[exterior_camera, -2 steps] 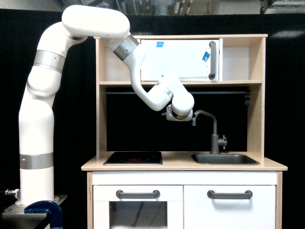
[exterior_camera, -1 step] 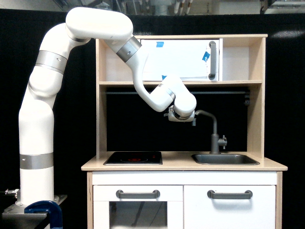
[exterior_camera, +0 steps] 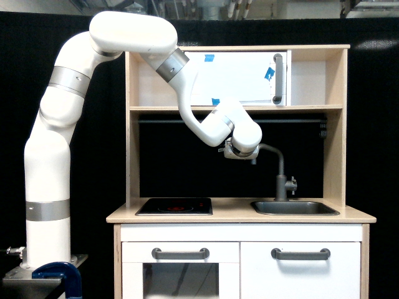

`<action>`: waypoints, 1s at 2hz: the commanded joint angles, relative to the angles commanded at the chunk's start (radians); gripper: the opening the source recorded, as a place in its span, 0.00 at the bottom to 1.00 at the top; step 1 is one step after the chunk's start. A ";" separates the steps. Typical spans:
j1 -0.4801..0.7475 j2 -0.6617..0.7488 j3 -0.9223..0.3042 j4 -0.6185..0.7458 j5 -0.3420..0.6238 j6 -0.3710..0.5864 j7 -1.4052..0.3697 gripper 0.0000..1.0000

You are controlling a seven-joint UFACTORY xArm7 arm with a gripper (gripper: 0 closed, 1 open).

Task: Turn on the faucet

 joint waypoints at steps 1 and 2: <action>-0.022 0.014 0.007 0.020 -0.013 0.010 0.006 1.00; -0.079 0.040 0.016 0.062 -0.051 0.045 0.023 1.00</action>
